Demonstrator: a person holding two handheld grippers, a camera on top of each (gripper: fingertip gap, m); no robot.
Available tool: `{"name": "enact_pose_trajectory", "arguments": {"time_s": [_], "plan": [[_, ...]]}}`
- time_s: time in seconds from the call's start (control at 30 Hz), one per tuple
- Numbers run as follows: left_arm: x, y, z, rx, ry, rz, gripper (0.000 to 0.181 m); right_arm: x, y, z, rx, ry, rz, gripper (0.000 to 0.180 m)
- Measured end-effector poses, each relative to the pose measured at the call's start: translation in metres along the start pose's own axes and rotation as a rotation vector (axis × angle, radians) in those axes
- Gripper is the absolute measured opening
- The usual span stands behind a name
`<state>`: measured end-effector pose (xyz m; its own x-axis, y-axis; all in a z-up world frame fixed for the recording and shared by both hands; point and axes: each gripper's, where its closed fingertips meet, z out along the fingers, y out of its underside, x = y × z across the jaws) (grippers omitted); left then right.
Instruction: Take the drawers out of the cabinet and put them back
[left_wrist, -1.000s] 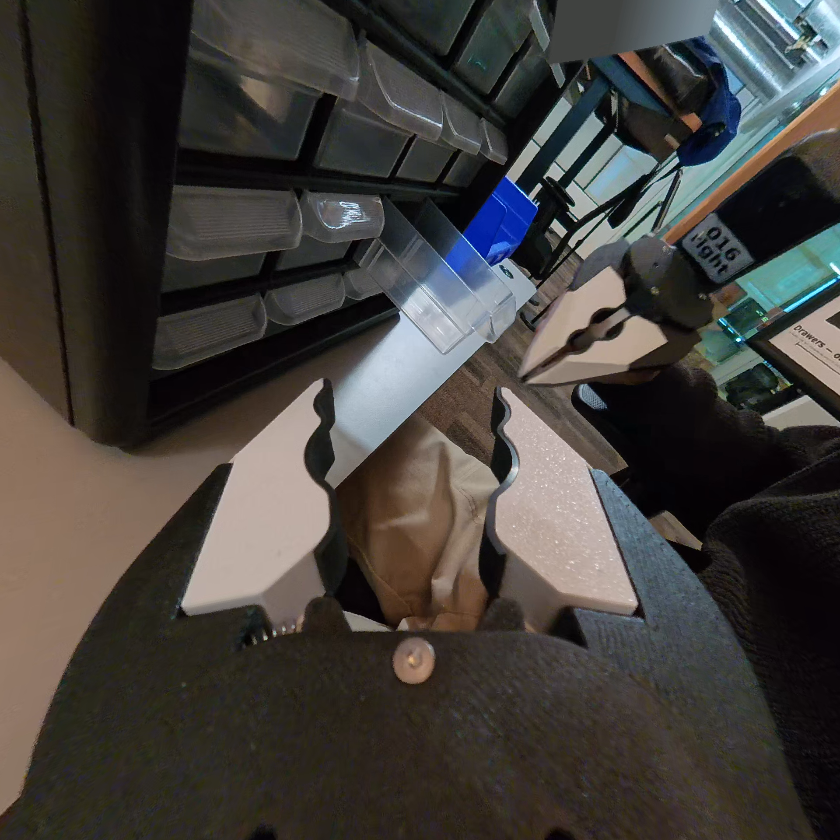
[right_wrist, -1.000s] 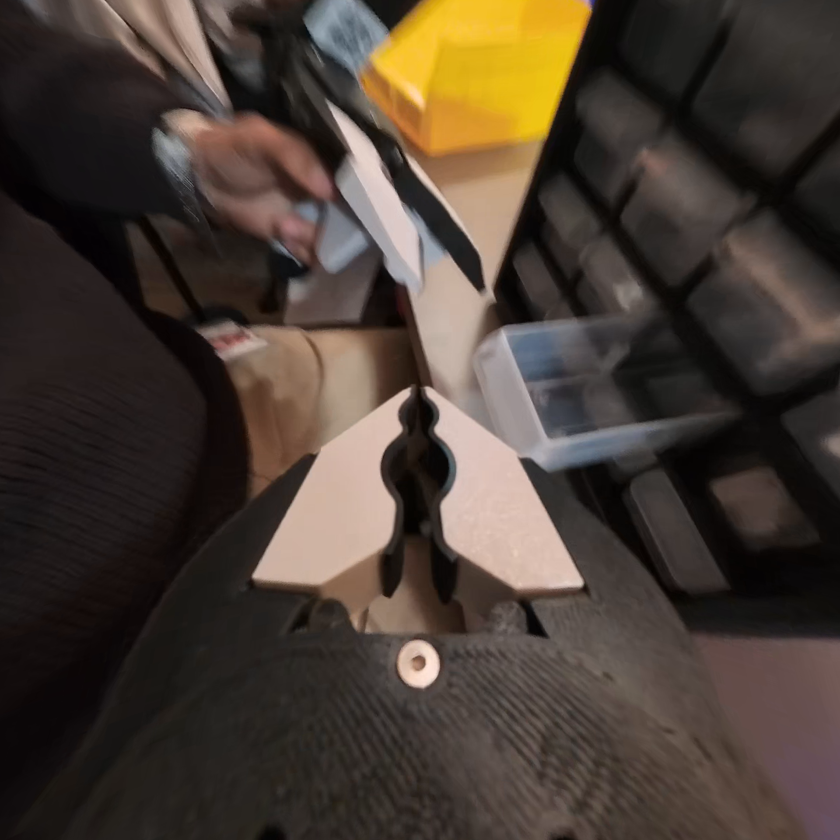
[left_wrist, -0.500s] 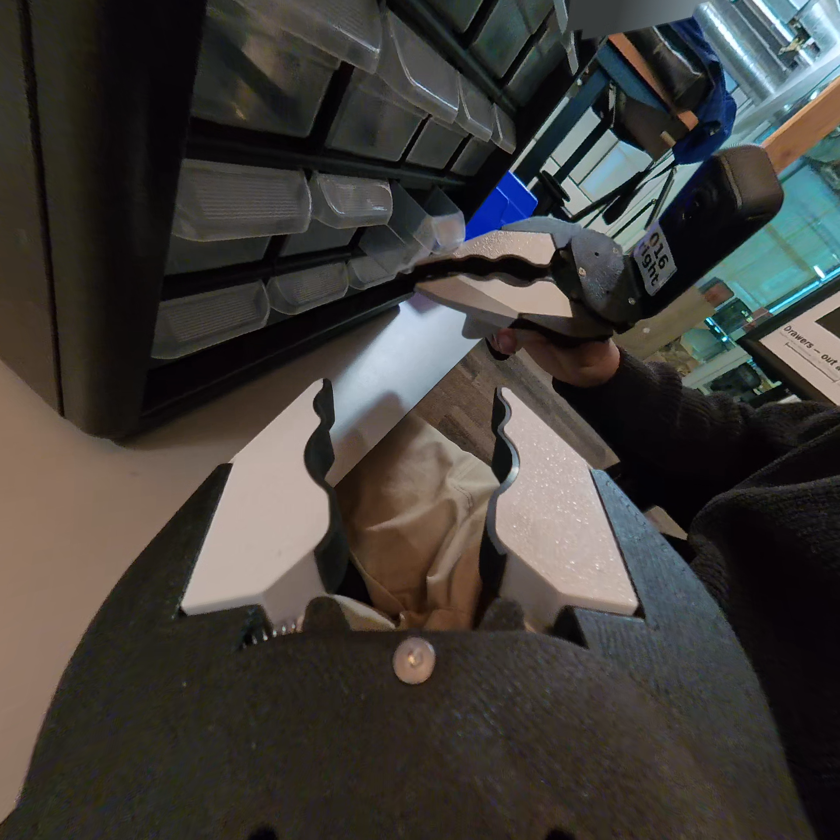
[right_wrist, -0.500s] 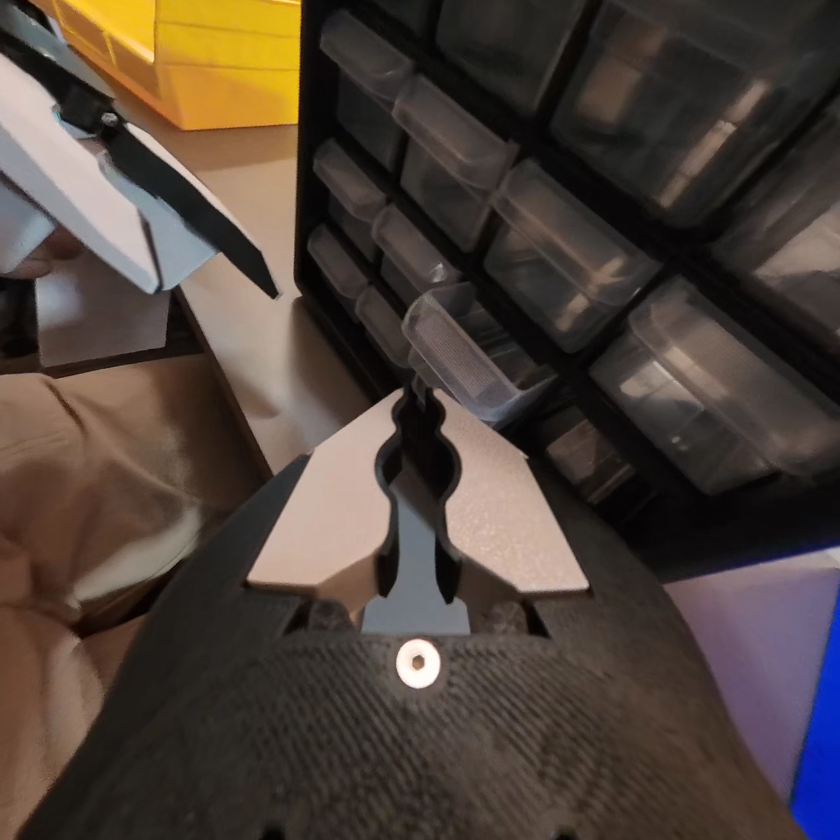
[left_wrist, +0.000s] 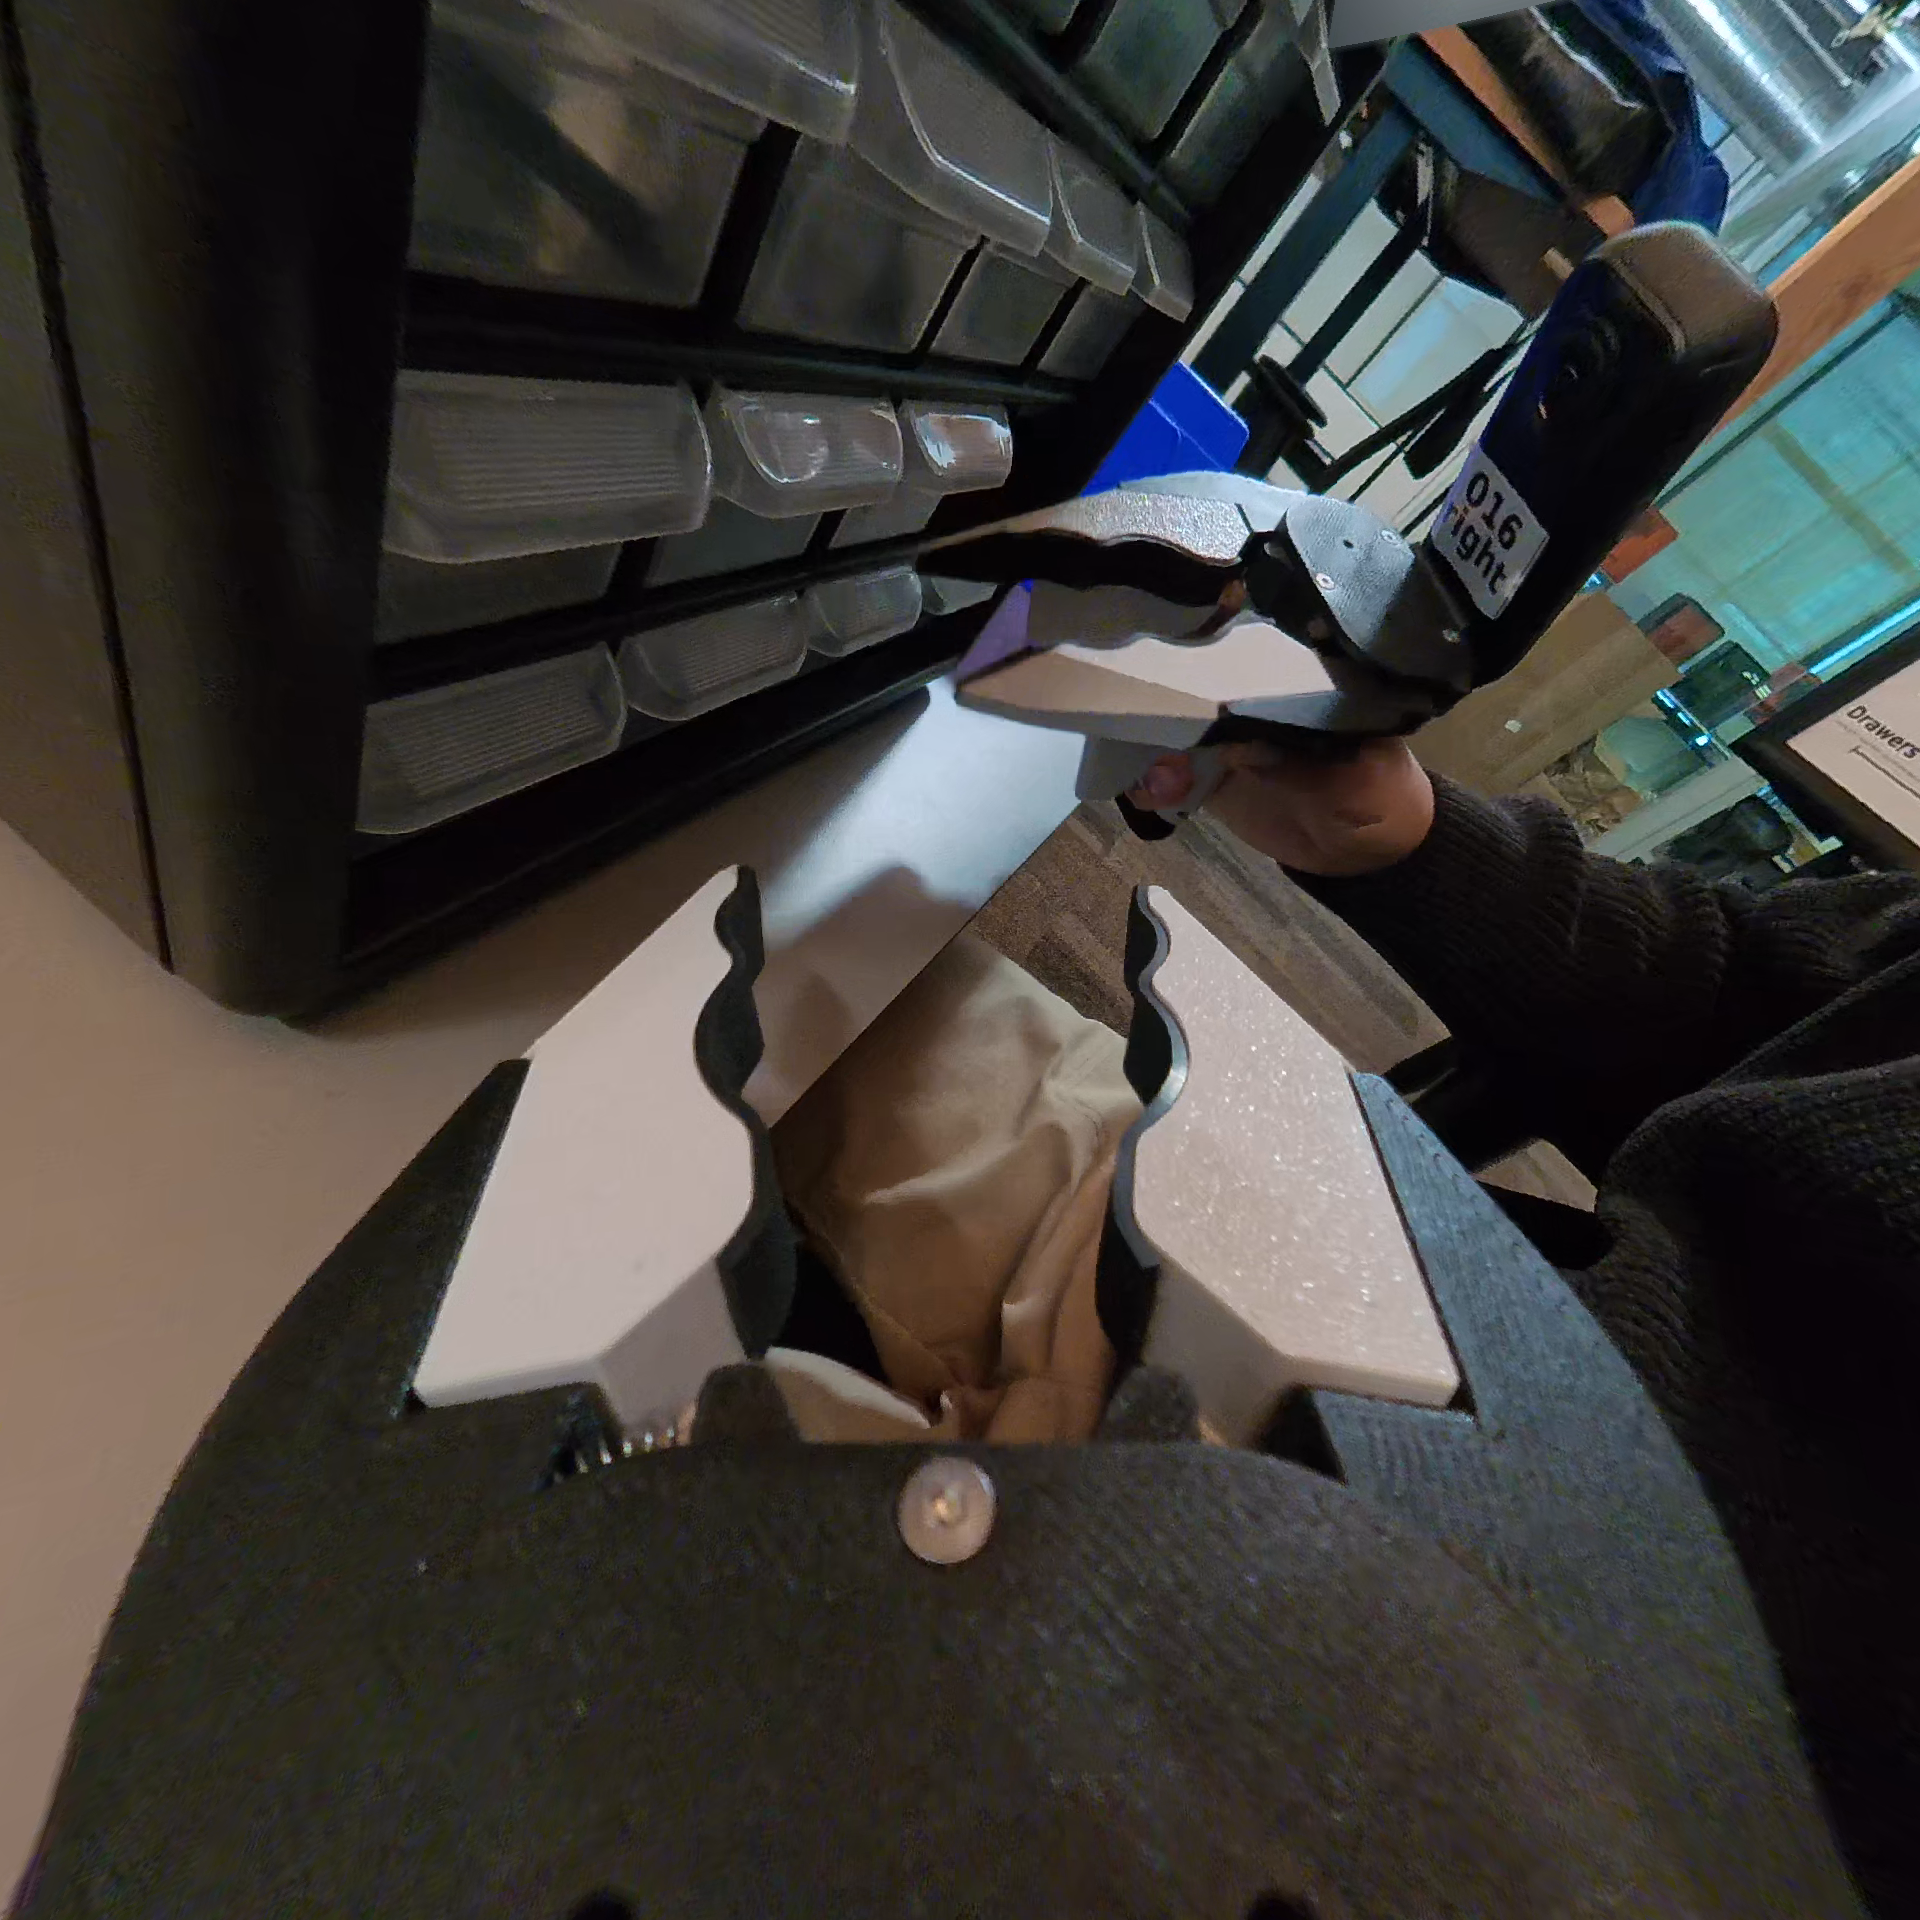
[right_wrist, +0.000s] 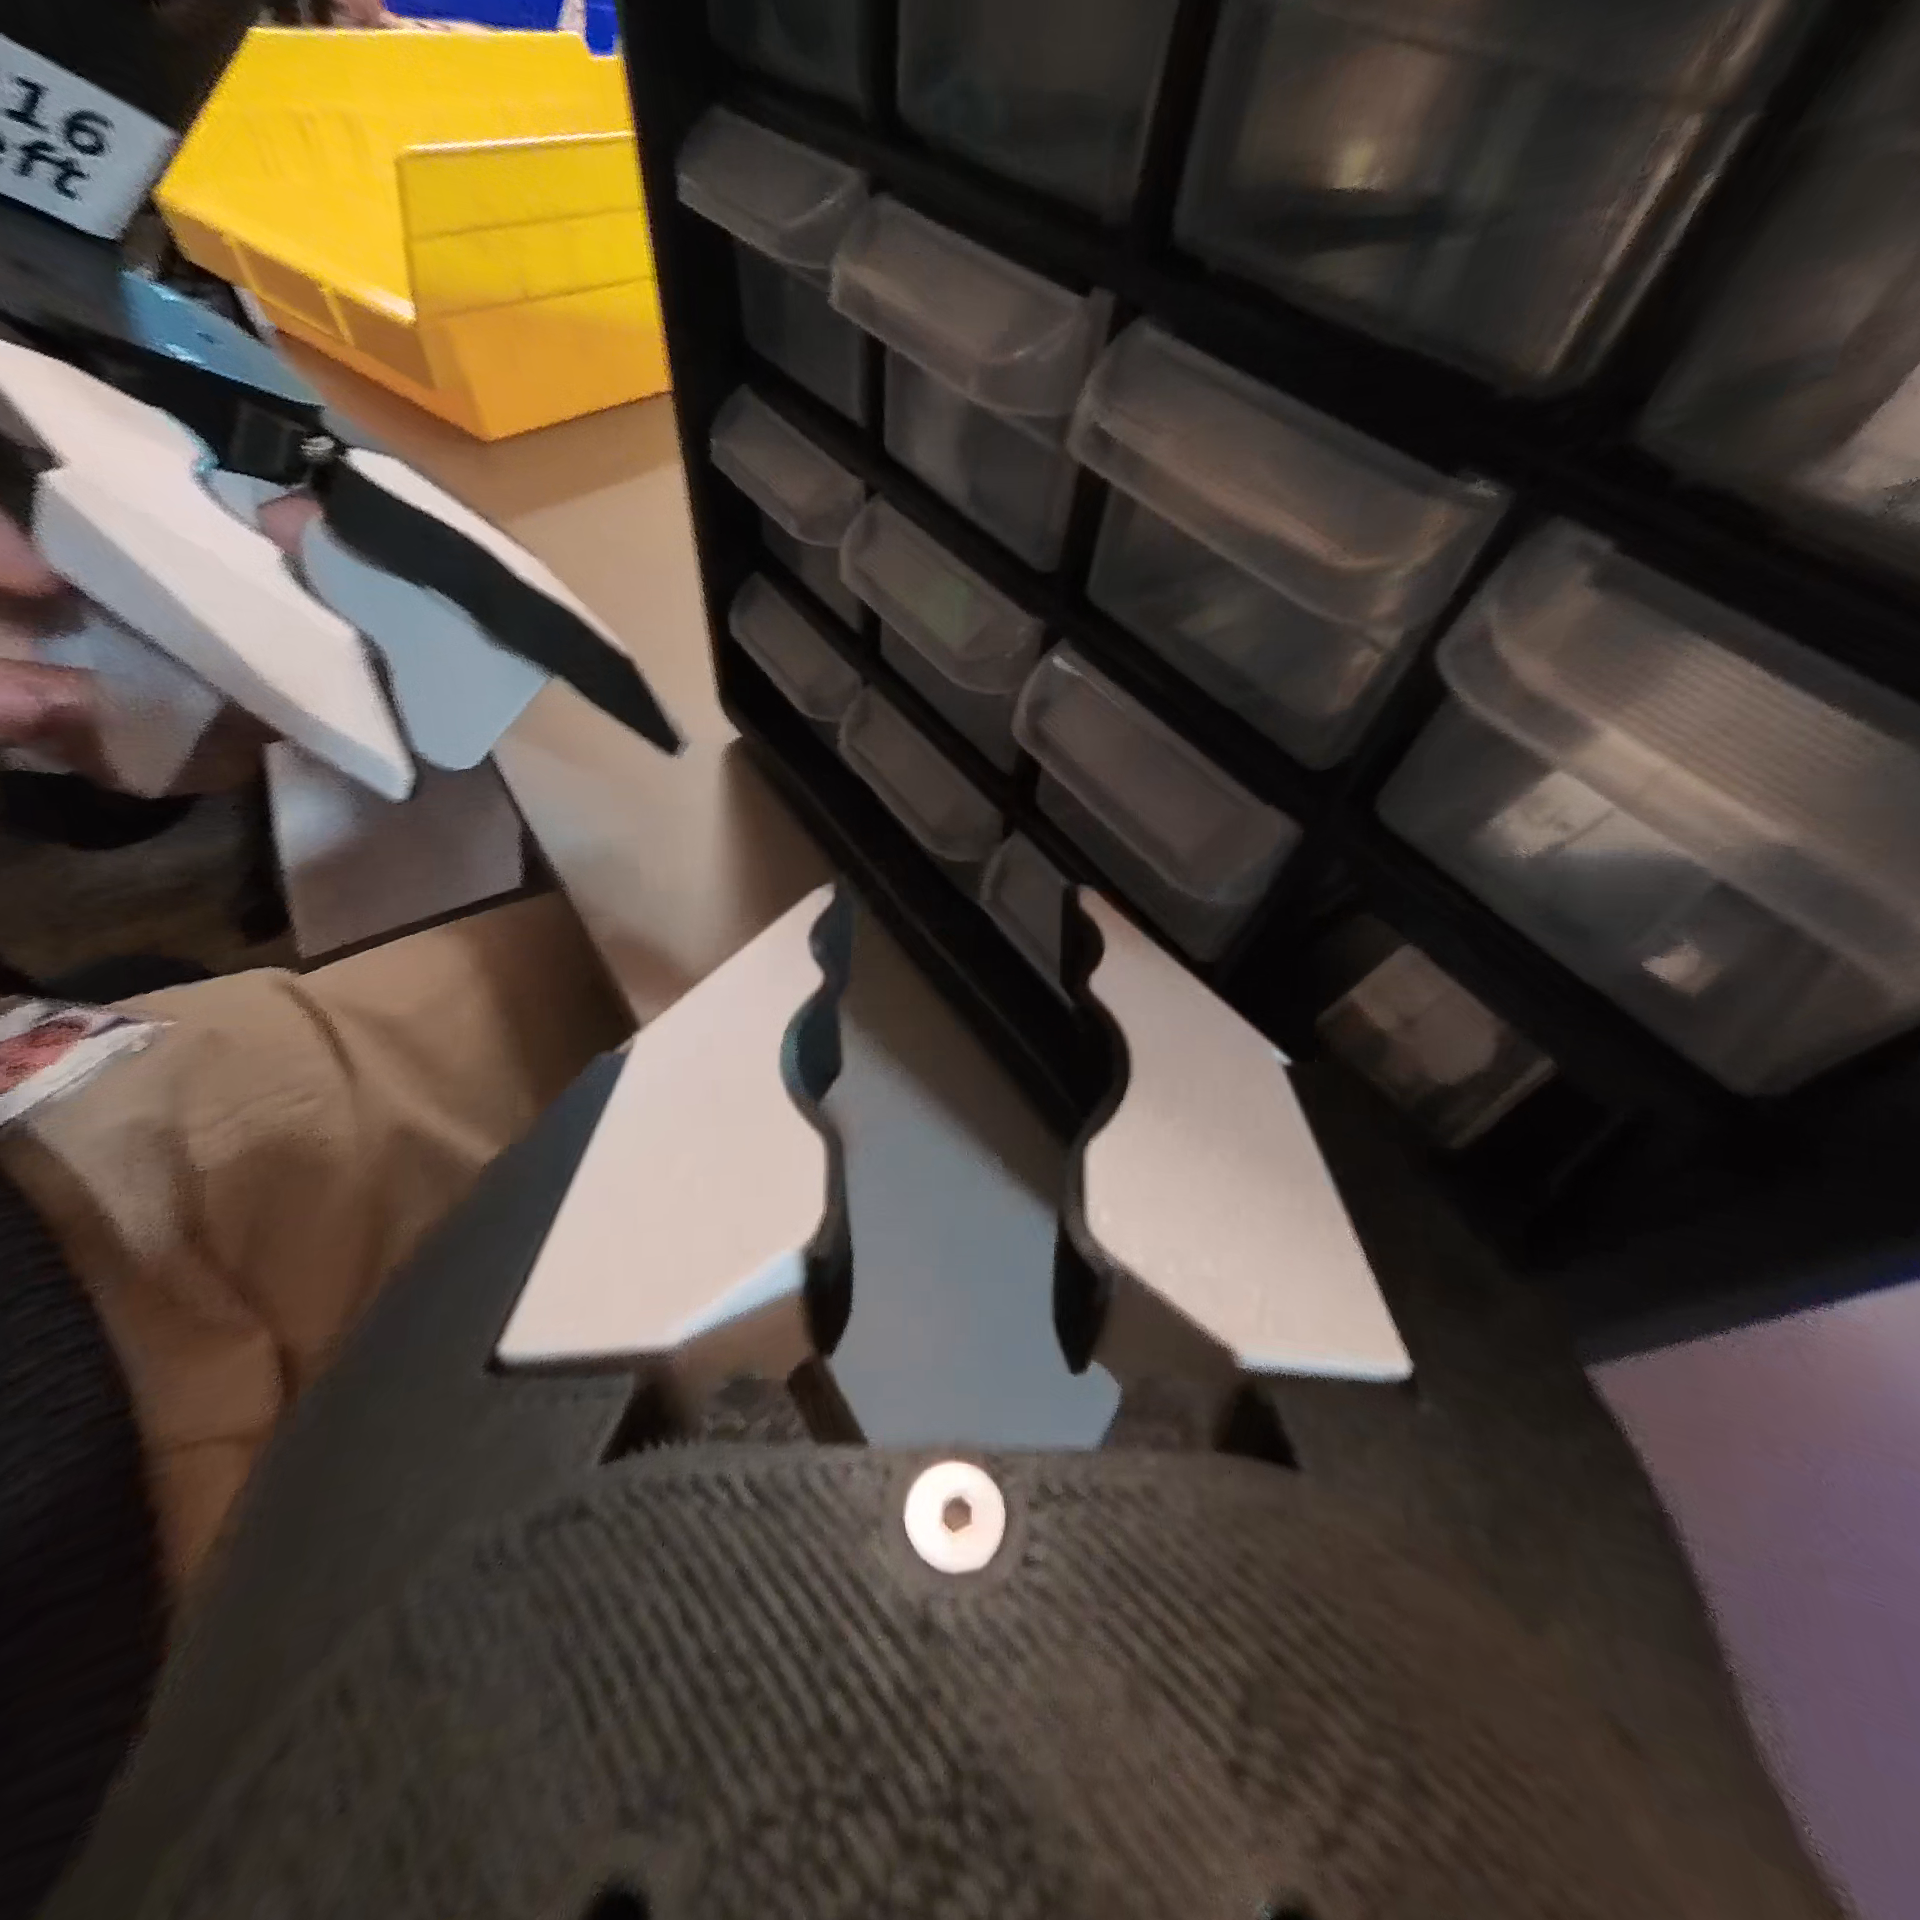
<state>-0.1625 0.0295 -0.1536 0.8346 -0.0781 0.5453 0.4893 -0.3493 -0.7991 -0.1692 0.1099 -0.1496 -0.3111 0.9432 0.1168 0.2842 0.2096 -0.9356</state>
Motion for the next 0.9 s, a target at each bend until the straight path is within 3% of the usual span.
{"name": "enact_pose_trajectory", "arguments": {"time_s": [0.13,0.43,0.57,0.7,0.8,0.9], "plan": [[0.002,-0.005,0.0,0.016,0.0,0.029,0.068,-0.019,0.003,-0.006,-0.008,-0.106,0.039,0.049],[-0.008,-0.04,-0.03,0.113,-0.081,0.068,0.07,-0.034,0.006,-0.015,-0.024,-0.162,0.021,0.048],[-0.029,-0.103,-0.102,0.286,-0.197,0.085,0.063,-0.032,0.004,-0.021,-0.011,-0.15,0.036,0.046],[-0.102,-0.166,-0.203,0.434,-0.491,0.016,0.047,-0.035,0.006,-0.026,-0.008,-0.161,0.077,0.043],[-0.186,-0.183,-0.259,0.316,-0.673,-0.04,0.047,-0.038,0.003,-0.028,0.001,-0.179,0.086,0.043],[-0.276,-0.145,-0.296,-0.111,-0.86,-0.106,0.047,-0.043,-0.002,-0.03,0.018,-0.193,0.085,0.042]]}}
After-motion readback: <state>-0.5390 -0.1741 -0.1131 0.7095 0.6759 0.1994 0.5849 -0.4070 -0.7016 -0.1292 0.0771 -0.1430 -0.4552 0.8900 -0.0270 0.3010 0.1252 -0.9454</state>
